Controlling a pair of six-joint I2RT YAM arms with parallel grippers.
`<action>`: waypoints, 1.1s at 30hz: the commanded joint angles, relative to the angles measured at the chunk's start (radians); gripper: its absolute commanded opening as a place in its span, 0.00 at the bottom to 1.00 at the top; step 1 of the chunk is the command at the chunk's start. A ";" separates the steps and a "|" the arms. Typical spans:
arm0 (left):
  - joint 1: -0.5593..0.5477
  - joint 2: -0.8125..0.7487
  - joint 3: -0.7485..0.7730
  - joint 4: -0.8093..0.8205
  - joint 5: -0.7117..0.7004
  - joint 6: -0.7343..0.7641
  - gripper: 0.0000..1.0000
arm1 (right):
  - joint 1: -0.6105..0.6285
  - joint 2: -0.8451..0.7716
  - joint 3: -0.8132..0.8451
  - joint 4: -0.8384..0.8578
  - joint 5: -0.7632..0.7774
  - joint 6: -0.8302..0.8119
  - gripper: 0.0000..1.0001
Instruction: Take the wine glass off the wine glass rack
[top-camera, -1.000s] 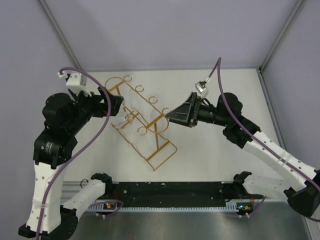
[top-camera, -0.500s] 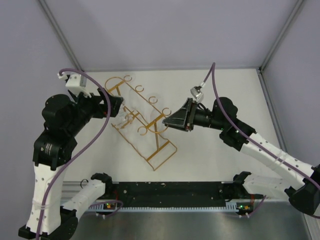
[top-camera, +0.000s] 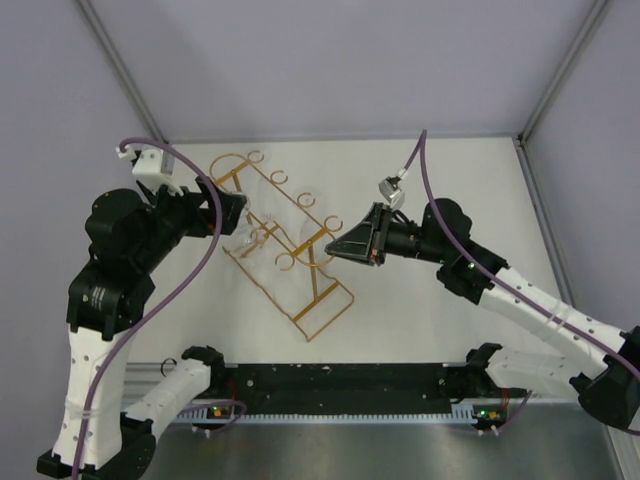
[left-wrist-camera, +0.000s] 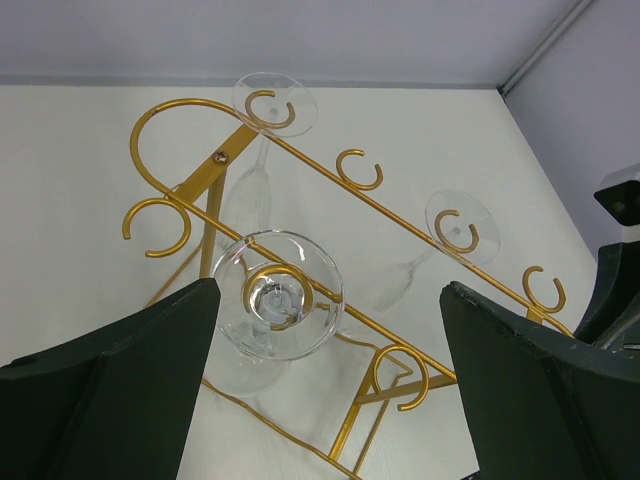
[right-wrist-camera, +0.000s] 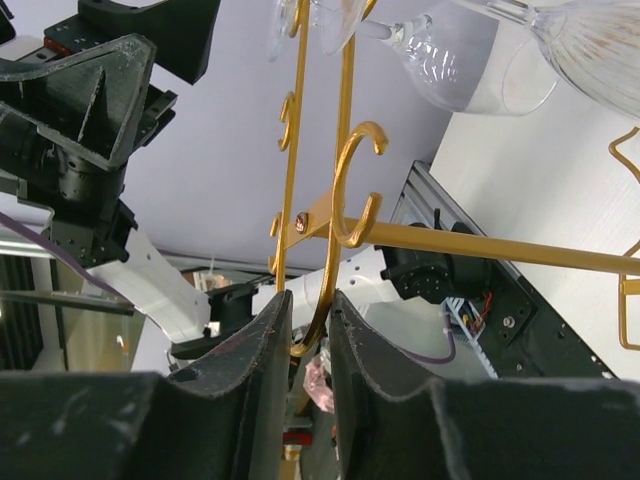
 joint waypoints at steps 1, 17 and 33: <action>-0.003 -0.006 -0.002 0.021 -0.001 0.012 0.98 | 0.015 -0.025 -0.007 0.058 0.016 0.007 0.20; -0.003 0.000 0.000 0.019 0.005 0.003 0.98 | -0.012 -0.089 -0.022 -0.027 0.095 -0.002 0.00; -0.003 0.008 -0.051 0.064 0.039 -0.011 0.98 | -0.221 -0.209 -0.059 -0.142 0.109 -0.047 0.00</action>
